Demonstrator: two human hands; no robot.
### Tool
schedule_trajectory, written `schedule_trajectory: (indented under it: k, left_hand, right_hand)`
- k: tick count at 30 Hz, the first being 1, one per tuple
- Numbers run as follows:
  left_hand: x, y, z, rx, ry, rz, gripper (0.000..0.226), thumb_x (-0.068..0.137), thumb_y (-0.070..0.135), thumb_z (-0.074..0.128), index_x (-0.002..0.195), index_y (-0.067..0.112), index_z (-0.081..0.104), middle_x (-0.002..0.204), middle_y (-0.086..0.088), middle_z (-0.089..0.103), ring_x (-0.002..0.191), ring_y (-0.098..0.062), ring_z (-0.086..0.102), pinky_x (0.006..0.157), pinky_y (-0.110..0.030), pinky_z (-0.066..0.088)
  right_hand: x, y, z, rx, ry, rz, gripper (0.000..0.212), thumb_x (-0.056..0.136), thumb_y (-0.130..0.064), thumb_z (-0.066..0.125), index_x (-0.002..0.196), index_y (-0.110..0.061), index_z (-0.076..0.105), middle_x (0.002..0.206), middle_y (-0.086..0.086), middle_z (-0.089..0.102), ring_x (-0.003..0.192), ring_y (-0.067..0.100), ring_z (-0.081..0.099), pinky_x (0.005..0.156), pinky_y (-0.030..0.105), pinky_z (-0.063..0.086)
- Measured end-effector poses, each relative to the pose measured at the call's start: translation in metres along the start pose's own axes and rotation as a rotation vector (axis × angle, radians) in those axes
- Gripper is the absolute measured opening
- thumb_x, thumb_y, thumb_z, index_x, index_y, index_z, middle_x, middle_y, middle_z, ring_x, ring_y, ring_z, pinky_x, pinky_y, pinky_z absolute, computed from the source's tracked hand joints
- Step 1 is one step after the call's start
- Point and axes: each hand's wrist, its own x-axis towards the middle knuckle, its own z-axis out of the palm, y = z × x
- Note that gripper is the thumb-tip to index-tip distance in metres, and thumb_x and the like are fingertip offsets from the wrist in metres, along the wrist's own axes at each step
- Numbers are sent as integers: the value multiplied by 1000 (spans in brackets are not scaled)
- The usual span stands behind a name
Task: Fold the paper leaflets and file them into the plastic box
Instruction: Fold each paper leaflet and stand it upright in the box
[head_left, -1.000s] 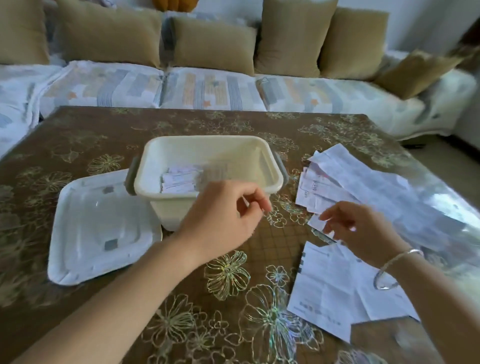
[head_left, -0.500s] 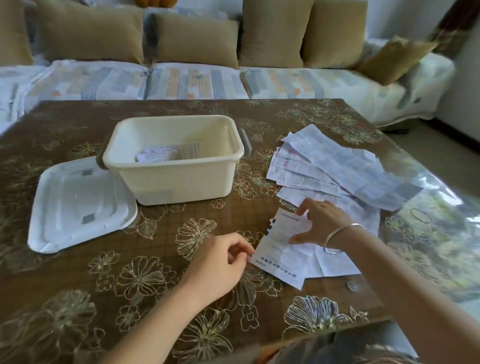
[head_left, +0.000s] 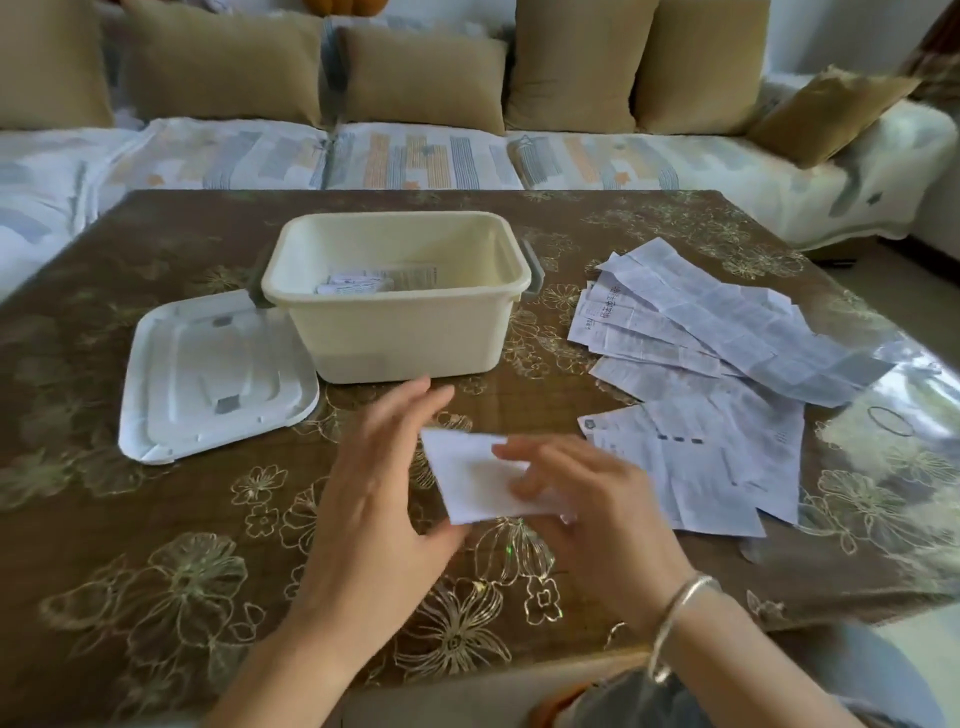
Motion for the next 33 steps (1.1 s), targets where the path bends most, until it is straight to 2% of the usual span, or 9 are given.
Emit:
schedule_trajectory:
  k: [2, 4, 7, 12, 16, 21, 24, 29, 33]
  left_hand:
    - [-12, -15, 3, 62, -90, -11, 66, 60, 18, 85, 122, 29, 63, 133, 19, 51, 124, 2, 43, 106, -28, 41]
    - [-26, -29, 3, 100, -123, -6, 43, 61, 13, 87, 97, 31, 74, 107, 22, 65, 107, 0, 55, 93, -37, 52]
    - [-44, -35, 2, 72, -70, -20, 7, 77, 32, 76, 84, 32, 77, 86, 26, 65, 92, 1, 59, 81, -36, 53]
    - [-61, -37, 3, 34, -23, -101, 30, 82, 46, 55, 76, 23, 73, 73, 19, 62, 77, -2, 58, 70, -32, 51]
    - [-58, -35, 7, 34, 29, -163, 36, 87, 48, 51, 68, 20, 63, 64, 13, 56, 66, -9, 54, 62, -33, 47]
    - [-53, -33, 16, 190, 142, -219, 11, 75, 29, 74, 77, 22, 65, 73, 19, 47, 75, -13, 51, 64, -32, 43]
    - [-54, -34, 20, 228, 132, -202, 11, 75, 28, 75, 77, 25, 65, 69, 21, 53, 77, -13, 48, 68, -30, 36]
    - [-55, -34, 23, 265, 128, -195, 18, 74, 27, 77, 83, 28, 61, 73, 19, 53, 79, -13, 49, 70, -31, 36]
    - [-57, -33, 24, 209, 136, -236, 55, 73, 29, 77, 122, 21, 56, 124, 5, 55, 99, -14, 57, 89, -34, 48]
  right_hand:
    - [-12, -2, 18, -22, -81, 6, 30, 62, -5, 80, 78, -19, 59, 111, -11, 69, 100, 7, 65, 79, 22, 54]
    - [-21, -6, 30, -11, -120, 41, 21, 66, -13, 76, 80, -20, 61, 108, -16, 69, 95, 2, 63, 77, 16, 51]
    - [-32, -12, 34, 27, -114, 77, 13, 80, -36, 64, 89, -26, 64, 98, -21, 69, 81, -1, 64, 71, 22, 54]
    - [-43, -16, 33, 162, -58, 313, 32, 78, -58, 61, 102, -37, 59, 89, -28, 65, 78, -5, 61, 66, 10, 45]
    - [-42, -16, 43, 239, 27, 423, 31, 75, -44, 69, 102, -36, 56, 77, -20, 67, 75, 3, 62, 63, 11, 45]
    - [-42, -14, 54, 113, 33, 411, 56, 76, -23, 77, 124, -32, 48, 87, -23, 65, 83, -5, 58, 70, 5, 43]
    - [-44, -13, 58, 17, 41, 390, 68, 76, -26, 75, 135, -31, 42, 99, -27, 56, 86, -3, 54, 75, 4, 40]
    - [-45, -14, 59, -10, 21, 365, 67, 76, -24, 75, 133, -33, 43, 104, -25, 52, 82, -4, 52, 67, 5, 41]
    - [-43, -14, 58, -25, 37, 342, 58, 76, -25, 71, 130, -25, 49, 121, -15, 49, 89, 0, 54, 67, 13, 47]
